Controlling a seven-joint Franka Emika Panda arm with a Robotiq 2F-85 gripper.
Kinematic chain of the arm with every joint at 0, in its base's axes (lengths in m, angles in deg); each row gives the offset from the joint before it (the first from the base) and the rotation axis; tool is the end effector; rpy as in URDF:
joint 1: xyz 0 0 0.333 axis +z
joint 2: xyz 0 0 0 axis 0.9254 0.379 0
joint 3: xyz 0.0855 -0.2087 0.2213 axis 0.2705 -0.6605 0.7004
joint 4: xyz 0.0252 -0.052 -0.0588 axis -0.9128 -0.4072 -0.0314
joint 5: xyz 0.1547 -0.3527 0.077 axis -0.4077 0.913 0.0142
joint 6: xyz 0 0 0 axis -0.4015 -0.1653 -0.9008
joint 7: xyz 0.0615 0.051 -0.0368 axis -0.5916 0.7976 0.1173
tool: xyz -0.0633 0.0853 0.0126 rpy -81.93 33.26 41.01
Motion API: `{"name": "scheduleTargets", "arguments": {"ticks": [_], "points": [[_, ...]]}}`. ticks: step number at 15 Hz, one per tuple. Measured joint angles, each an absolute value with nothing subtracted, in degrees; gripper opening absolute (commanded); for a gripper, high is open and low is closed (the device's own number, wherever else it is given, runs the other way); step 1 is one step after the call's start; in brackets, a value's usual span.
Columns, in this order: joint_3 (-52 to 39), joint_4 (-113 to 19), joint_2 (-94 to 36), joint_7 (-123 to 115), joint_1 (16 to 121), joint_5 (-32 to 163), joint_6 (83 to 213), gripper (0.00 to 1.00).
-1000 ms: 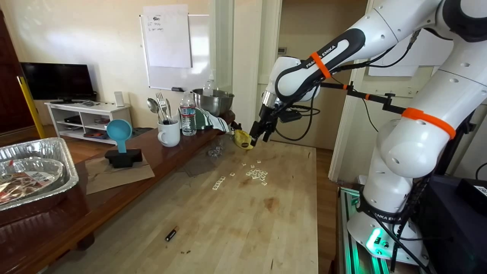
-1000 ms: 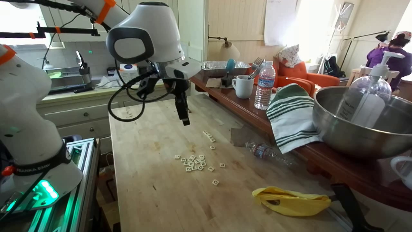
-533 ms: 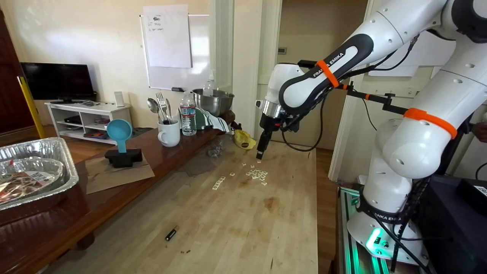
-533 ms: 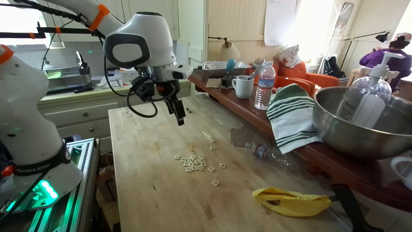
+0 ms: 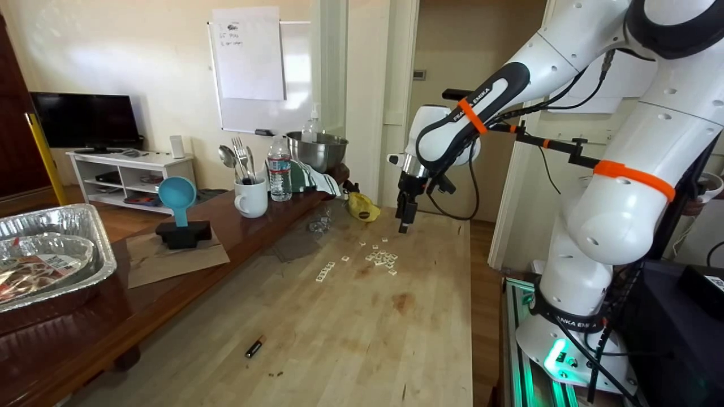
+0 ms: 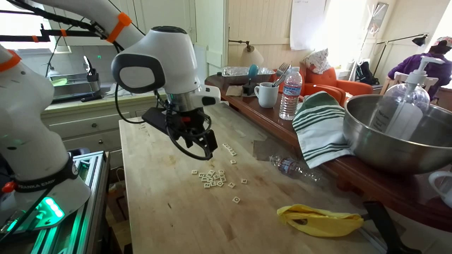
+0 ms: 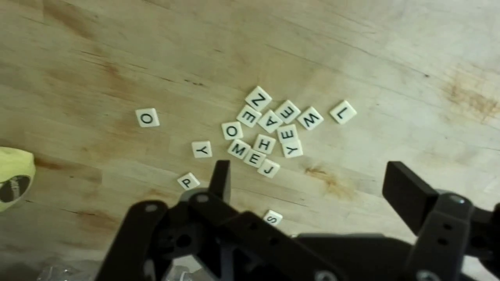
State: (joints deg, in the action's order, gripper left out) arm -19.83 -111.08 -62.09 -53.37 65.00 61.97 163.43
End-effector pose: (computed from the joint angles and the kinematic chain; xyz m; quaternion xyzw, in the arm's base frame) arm 0.3818 -0.1336 0.3237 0.9731 0.2120 0.0906 0.0039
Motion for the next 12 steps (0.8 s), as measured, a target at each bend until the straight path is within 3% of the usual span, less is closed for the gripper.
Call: {"name": "scheduleTargets", "arguments": {"ticks": [8, 9, 11, 12], "points": [[-18.7, -110.8, -61.5, -53.3, 64.3, 62.2, 164.2, 0.98], [-18.5, -110.7, -61.1, -52.9, 64.0, 62.5, 165.1, 0.74], [-18.4, -110.5, -59.3, -52.3, 63.2, 63.1, 167.9, 0.7], [-18.5, -110.1, -58.0, -52.3, 62.7, 63.2, 169.3, 0.63]]}}
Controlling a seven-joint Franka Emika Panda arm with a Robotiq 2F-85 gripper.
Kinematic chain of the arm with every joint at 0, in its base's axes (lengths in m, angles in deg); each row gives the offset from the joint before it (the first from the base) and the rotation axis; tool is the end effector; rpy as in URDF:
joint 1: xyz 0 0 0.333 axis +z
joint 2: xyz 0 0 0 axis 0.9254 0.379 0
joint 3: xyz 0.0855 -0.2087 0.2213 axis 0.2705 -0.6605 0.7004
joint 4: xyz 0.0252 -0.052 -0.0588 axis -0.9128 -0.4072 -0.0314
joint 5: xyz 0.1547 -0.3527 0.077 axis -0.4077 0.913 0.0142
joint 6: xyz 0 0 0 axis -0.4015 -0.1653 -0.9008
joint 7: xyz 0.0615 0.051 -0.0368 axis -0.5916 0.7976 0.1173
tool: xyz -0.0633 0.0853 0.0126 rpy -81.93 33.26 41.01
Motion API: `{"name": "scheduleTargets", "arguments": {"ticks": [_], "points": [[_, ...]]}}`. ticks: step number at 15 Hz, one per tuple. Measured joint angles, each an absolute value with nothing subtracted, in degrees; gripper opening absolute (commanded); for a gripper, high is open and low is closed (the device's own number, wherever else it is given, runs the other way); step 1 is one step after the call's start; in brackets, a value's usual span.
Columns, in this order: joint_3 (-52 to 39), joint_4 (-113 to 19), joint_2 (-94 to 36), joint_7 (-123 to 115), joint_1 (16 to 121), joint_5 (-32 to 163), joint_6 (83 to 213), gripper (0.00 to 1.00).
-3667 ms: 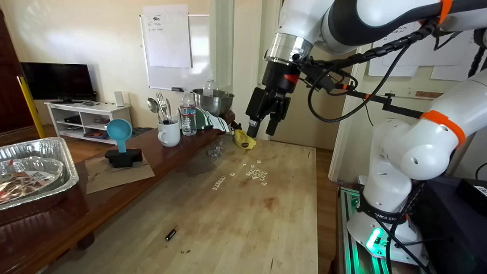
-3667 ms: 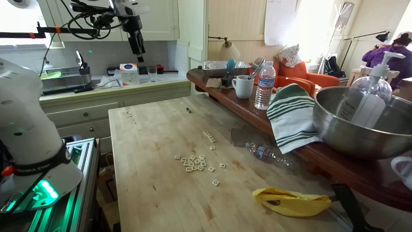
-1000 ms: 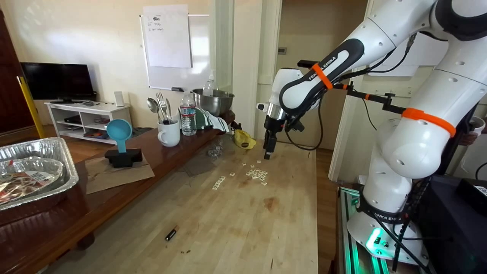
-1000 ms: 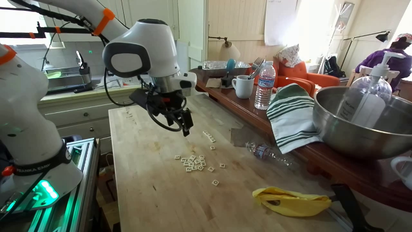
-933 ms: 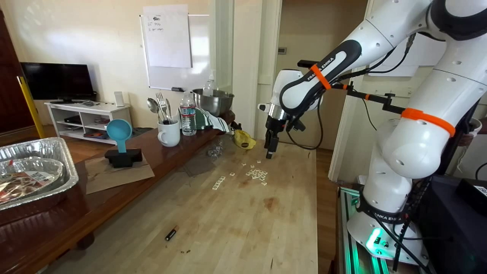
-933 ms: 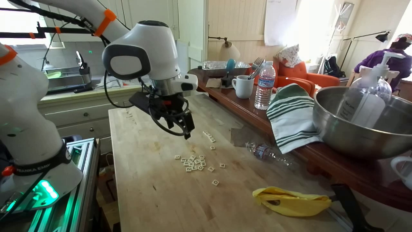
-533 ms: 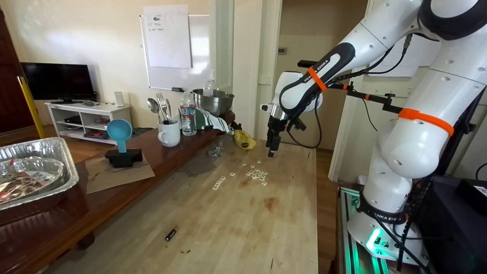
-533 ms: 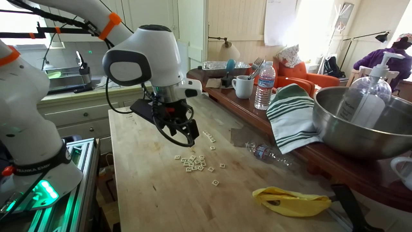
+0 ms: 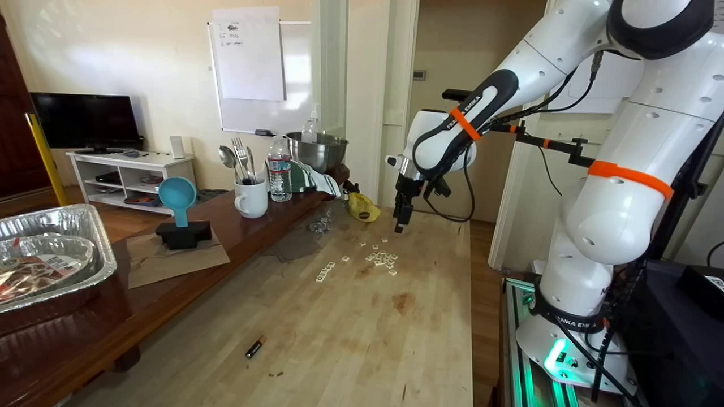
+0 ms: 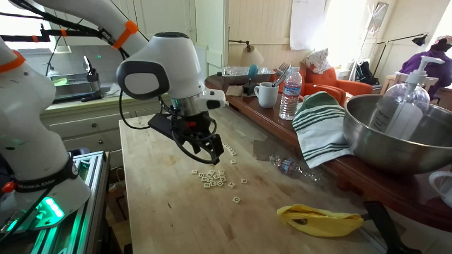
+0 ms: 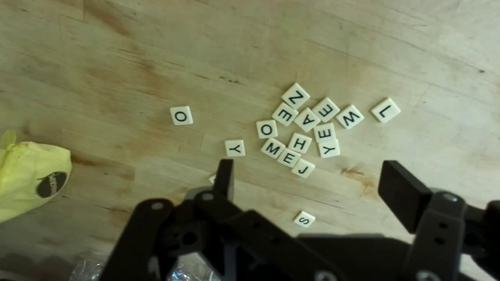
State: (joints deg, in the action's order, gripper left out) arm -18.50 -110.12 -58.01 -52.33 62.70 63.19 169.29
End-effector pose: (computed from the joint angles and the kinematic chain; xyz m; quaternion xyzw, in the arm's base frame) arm 0.3920 -0.1461 0.3139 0.9736 0.2008 0.1031 0.0337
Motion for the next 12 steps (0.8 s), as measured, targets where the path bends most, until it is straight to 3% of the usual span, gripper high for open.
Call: {"name": "scheduleTargets", "arguments": {"ticks": [8, 12], "points": [[-19.4, -103.3, -44.2, -58.5, 62.5, 54.8, 175.9, 0.02], [-17.9, -99.9, -39.1, -63.2, 62.4, 48.5, 176.9, 0.0]]}}
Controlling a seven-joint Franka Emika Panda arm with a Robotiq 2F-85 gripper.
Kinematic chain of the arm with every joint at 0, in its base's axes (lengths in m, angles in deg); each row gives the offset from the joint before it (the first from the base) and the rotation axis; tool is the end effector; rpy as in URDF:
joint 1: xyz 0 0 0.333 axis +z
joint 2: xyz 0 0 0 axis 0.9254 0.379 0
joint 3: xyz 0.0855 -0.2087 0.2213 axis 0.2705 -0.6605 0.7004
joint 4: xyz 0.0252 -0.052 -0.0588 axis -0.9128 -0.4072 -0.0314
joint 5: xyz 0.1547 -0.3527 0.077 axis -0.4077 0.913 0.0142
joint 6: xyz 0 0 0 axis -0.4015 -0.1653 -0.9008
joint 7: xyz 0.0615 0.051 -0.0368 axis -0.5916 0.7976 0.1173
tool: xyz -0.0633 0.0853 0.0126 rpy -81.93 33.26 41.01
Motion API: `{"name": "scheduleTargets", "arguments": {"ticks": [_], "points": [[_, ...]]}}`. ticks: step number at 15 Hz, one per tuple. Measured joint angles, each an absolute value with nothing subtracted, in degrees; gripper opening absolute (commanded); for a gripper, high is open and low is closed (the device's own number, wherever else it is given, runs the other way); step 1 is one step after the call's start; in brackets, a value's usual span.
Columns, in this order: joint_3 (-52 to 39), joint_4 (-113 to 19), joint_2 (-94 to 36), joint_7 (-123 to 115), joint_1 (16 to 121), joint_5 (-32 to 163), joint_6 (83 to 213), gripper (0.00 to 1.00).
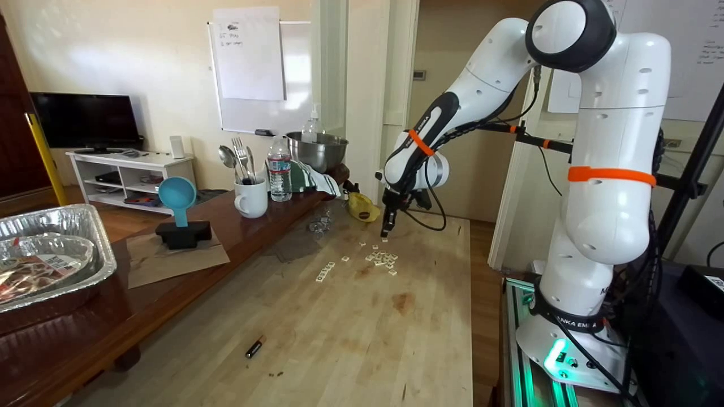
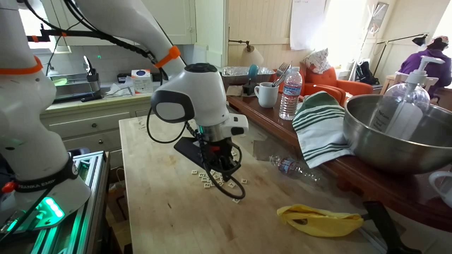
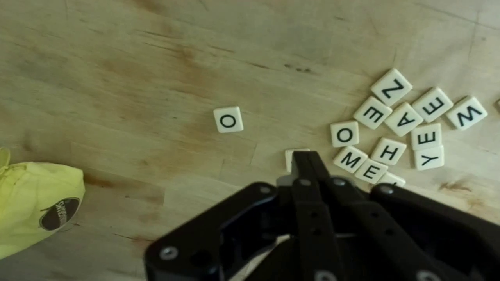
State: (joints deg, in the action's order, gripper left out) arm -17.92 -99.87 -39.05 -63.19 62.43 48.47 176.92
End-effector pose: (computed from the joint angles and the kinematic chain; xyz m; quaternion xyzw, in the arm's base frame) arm 0.4428 -0.1828 0.2530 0.9773 0.1824 0.1010 0.0371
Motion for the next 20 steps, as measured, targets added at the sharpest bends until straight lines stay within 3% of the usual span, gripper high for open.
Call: {"name": "scheduleTargets", "arguments": {"ticks": [20], "points": [[-11.1, -93.5, -30.1, -68.8, 58.7, 41.3, 178.2, 0.0]]}}
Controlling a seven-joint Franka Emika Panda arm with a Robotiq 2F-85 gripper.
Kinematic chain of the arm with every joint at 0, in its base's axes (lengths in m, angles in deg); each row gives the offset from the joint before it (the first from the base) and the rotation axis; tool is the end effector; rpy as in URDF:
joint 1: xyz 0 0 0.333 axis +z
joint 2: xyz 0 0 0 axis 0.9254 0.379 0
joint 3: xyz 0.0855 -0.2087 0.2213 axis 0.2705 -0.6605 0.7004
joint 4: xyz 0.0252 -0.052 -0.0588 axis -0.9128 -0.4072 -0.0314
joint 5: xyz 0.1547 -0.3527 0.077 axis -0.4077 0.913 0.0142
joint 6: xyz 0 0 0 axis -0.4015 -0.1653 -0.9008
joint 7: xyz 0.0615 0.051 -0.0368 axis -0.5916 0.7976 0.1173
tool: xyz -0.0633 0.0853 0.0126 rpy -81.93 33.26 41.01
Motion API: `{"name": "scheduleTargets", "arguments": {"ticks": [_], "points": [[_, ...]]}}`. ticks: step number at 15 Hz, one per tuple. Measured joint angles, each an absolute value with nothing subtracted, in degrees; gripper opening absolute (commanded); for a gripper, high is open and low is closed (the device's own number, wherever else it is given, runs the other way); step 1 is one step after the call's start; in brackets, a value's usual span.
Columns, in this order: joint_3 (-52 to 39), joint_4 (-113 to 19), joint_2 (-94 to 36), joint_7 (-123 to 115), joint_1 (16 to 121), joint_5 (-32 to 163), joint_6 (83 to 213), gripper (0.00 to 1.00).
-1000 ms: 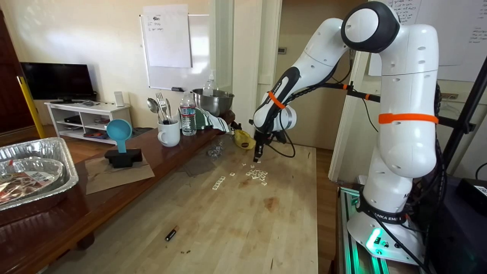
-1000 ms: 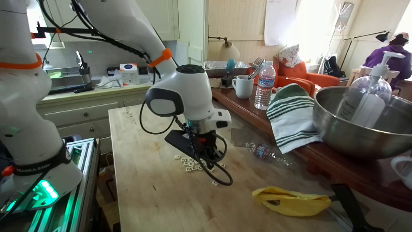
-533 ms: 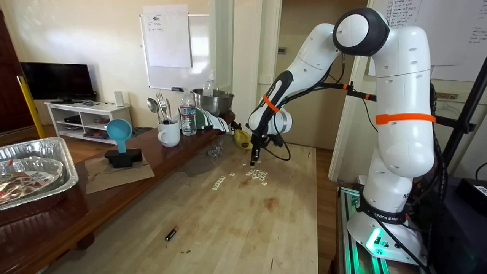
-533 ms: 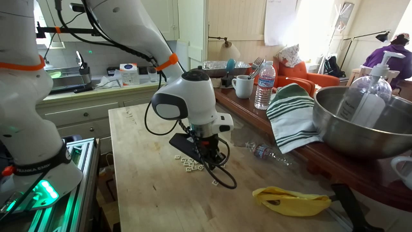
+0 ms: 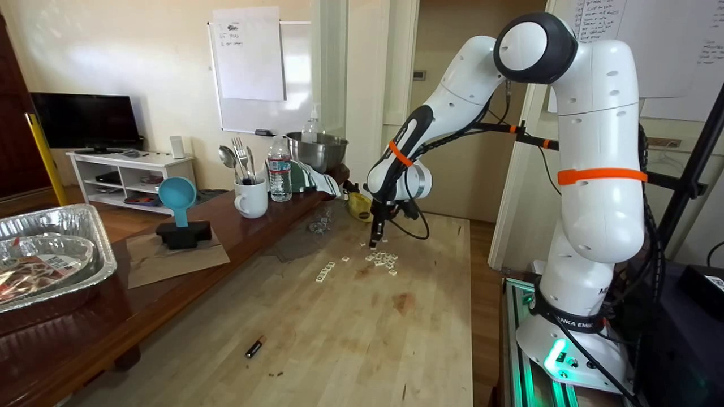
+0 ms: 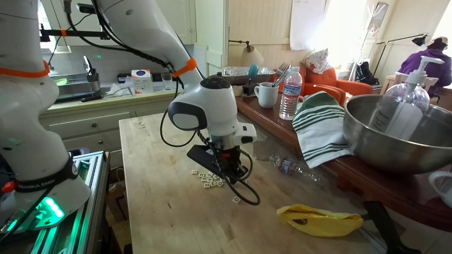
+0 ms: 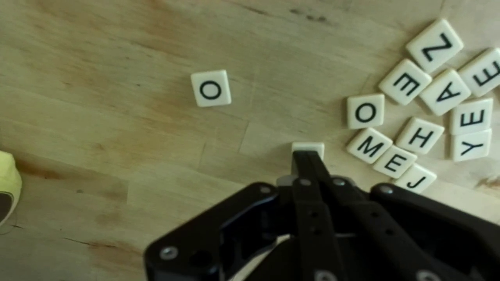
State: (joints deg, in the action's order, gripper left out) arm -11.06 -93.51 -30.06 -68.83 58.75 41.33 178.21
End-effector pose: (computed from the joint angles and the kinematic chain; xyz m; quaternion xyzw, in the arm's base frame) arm 0.4769 -0.1738 0.2161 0.9742 0.2012 0.0998 0.0216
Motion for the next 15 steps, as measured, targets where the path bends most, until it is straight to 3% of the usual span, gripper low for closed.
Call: {"name": "scheduleTargets", "arguments": {"ticks": [11, 15], "points": [[-10.1, -93.5, -30.1, -48.6, 65.4, 41.4, 178.2, 0.0], [-14.4, -93.6, -30.5, -33.2, 72.0, 46.9, 175.8, 0.0]]}}
